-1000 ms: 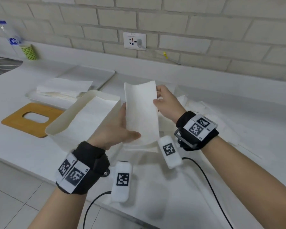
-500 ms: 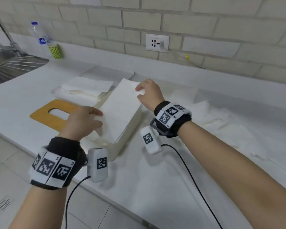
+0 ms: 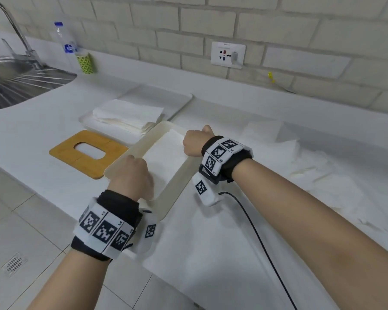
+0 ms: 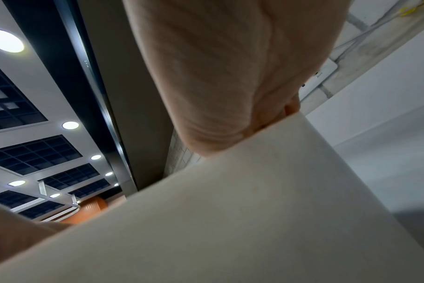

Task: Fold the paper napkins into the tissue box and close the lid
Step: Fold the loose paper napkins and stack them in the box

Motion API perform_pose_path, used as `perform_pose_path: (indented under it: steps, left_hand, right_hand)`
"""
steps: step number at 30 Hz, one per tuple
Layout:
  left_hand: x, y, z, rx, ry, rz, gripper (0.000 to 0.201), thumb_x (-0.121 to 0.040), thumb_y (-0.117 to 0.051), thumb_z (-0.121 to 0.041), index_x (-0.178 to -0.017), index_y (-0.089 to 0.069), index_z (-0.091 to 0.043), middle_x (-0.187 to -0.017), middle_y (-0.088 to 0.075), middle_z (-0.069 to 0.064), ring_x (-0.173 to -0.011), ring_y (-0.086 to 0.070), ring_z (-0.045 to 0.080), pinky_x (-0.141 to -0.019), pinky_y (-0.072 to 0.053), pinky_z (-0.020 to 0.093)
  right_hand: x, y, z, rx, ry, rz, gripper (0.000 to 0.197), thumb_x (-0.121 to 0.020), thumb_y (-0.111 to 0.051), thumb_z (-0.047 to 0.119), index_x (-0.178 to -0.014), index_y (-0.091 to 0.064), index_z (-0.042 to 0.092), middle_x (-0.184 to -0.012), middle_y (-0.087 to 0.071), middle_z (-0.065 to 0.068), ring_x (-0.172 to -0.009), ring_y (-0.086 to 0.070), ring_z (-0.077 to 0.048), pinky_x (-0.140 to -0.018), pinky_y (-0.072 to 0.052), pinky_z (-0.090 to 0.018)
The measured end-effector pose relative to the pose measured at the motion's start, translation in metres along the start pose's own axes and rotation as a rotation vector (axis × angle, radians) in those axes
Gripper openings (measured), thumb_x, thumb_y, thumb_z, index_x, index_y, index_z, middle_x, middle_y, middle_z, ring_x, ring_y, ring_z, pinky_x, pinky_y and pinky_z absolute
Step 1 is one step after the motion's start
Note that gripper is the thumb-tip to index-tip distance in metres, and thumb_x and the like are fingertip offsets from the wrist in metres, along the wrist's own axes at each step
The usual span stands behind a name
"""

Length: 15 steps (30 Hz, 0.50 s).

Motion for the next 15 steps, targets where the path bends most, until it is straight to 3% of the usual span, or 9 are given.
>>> perform_pose_path:
  steps: [2, 4, 6, 8, 10, 13, 15]
  left_hand:
    - [0.006, 0.004, -0.010, -0.095, -0.048, -0.021, 0.036, -0.095, -0.039, -0.020, -0.060, -0.033, -0.014, -0.086, -0.043, 0.001, -0.081, -0.037, 0.014, -0.048, -0.020, 0.017]
    - [0.006, 0.006, -0.013, -0.137, -0.061, -0.039, 0.037, -0.094, -0.038, -0.019, -0.059, -0.031, -0.014, -0.078, -0.039, -0.001, -0.076, -0.036, 0.014, -0.046, -0.015, 0.017]
    - [0.004, 0.002, -0.010, -0.139, -0.040, -0.010, 0.034, -0.094, -0.038, -0.019, -0.061, -0.038, -0.012, -0.078, -0.042, 0.000, -0.073, -0.039, 0.015, -0.052, -0.027, 0.018]
    - [0.005, -0.001, -0.009, -0.163, -0.031, 0.018, 0.026, -0.094, -0.038, -0.020, -0.081, -0.056, -0.006, -0.100, -0.051, 0.006, -0.096, -0.046, 0.021, -0.075, -0.039, 0.024]
    - [0.006, 0.000, -0.008, -0.166, -0.035, -0.001, 0.026, -0.094, -0.042, -0.019, -0.100, -0.061, -0.004, -0.115, -0.050, 0.008, -0.115, -0.039, 0.028, -0.089, -0.037, 0.030]
    - [0.005, -0.004, -0.010, -0.079, -0.067, 0.053, 0.021, -0.093, -0.048, -0.022, -0.100, -0.060, -0.007, -0.117, -0.055, 0.008, -0.114, -0.046, 0.026, -0.090, -0.038, 0.027]
    - [0.007, -0.006, -0.014, 0.046, -0.093, 0.118, 0.032, -0.092, -0.053, -0.024, -0.121, -0.058, -0.012, -0.123, -0.058, 0.006, -0.115, -0.052, 0.022, -0.087, -0.039, 0.026]
  right_hand:
    - [-0.002, -0.001, 0.000, 0.002, 0.015, -0.015, 0.029, -0.086, -0.028, 0.001, -0.061, -0.036, 0.014, -0.074, -0.036, 0.000, -0.062, -0.032, -0.014, -0.081, -0.020, -0.034]
    - [-0.002, 0.000, -0.002, -0.041, 0.024, -0.045, 0.027, -0.086, -0.029, 0.003, -0.063, -0.036, 0.016, -0.088, -0.038, -0.001, -0.072, -0.039, -0.017, -0.086, -0.022, -0.033]
    - [-0.001, -0.002, -0.003, -0.049, 0.028, -0.052, 0.024, -0.086, -0.030, 0.004, -0.067, -0.039, 0.015, -0.100, -0.039, -0.002, -0.080, -0.041, -0.017, -0.085, -0.019, -0.032]
    - [0.000, -0.004, 0.000, -0.045, 0.049, -0.066, 0.023, -0.086, -0.030, 0.006, -0.080, -0.051, 0.013, -0.114, -0.041, -0.003, -0.094, -0.042, -0.017, -0.086, -0.020, -0.031]
    - [0.002, 0.000, 0.005, -0.037, 0.090, -0.126, 0.029, -0.087, -0.033, 0.008, -0.098, -0.060, 0.009, -0.127, -0.037, -0.002, -0.110, -0.036, -0.020, -0.093, -0.023, -0.031]
    - [0.002, 0.000, 0.012, -0.002, 0.184, -0.153, 0.033, -0.091, -0.033, 0.009, -0.108, -0.061, 0.007, -0.129, -0.043, -0.002, -0.114, -0.039, -0.022, -0.094, -0.027, -0.031]
    - [0.000, -0.010, 0.013, 0.025, 0.214, -0.049, 0.040, -0.094, -0.025, 0.011, -0.123, -0.053, 0.014, -0.123, -0.051, -0.008, -0.107, -0.049, -0.024, -0.087, -0.031, -0.033]
Point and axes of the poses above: each hand's wrist, its own x-axis away from the middle knuckle, its own y-axis out of the back of the hand, z = x × y, the point moved 8 cm from there along -x, towards the middle knuckle
